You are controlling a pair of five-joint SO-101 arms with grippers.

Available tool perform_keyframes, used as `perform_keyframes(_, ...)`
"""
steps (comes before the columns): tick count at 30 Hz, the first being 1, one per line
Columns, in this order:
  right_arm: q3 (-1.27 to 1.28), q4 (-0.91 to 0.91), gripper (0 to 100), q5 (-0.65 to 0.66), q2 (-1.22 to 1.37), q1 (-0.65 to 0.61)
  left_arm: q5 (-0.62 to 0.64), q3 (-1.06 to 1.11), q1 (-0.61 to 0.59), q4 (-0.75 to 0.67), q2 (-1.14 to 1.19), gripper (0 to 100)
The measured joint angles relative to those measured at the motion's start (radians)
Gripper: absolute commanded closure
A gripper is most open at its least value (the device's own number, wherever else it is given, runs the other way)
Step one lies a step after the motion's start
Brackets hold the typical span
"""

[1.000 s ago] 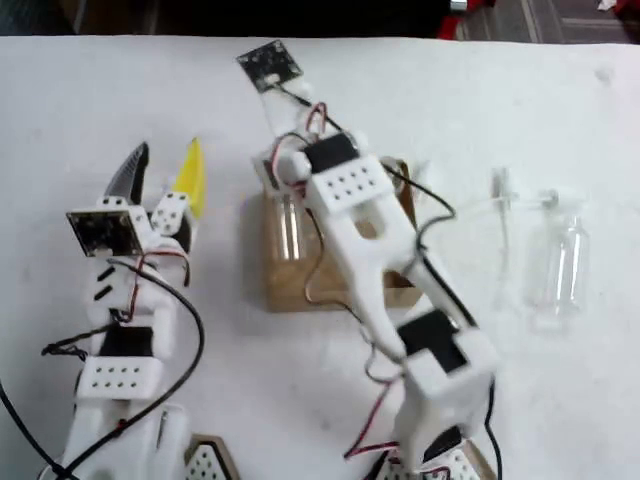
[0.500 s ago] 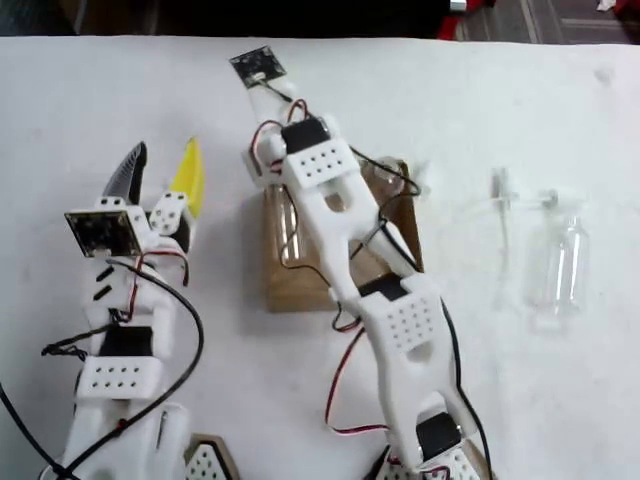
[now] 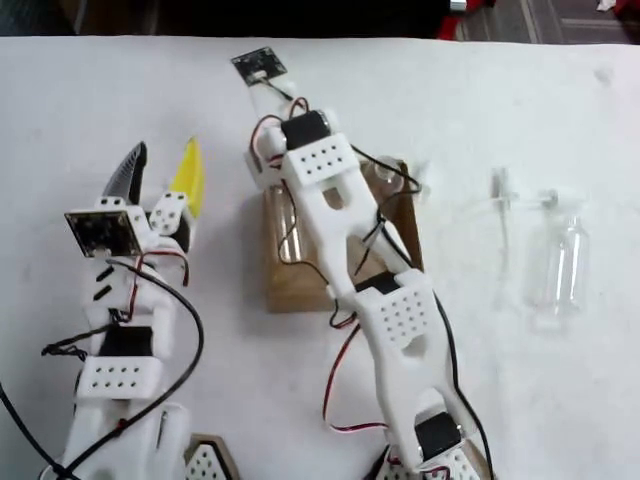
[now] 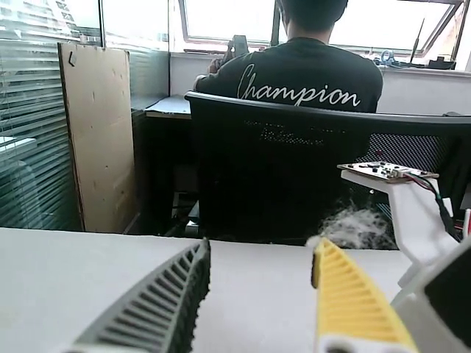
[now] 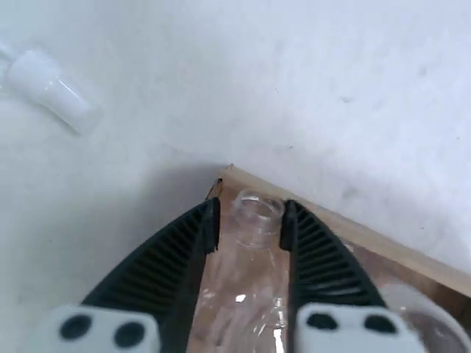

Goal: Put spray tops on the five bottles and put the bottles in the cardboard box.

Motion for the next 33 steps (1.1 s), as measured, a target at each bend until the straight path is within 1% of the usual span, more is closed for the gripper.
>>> perform_keyframes(2, 0.000, 0.002, 94.2, 0.000, 0.000, 0.002, 0.000, 0.000, 0.000, 0.000, 0.000, 79)
perform_keyframes(6, 0.000, 0.002, 98.4, 0.000, 0.000, 0.003, 0.000, 0.000, 0.000, 0.000, 0.000, 79)
perform_keyframes(11, 0.000, 0.002, 98.2, 0.000, 0.000, 0.003, 0.000, 0.000, 0.000, 0.000, 0.000, 79)
perform_keyframes(15, 0.000, 0.040, 98.2, 0.000, -0.032, 0.002, 0.000, 0.000, 0.000, 0.000, 0.000, 79)
perform_keyframes(24, 0.000, 0.152, 98.2, 0.000, -0.276, -0.020, 0.000, 0.000, 0.000, 0.000, 0.000, 79)
perform_keyframes(33, 0.000, 0.213, 98.2, 0.000, -0.520, -0.147, 0.000, 0.000, 0.000, 0.000, 0.000, 79)
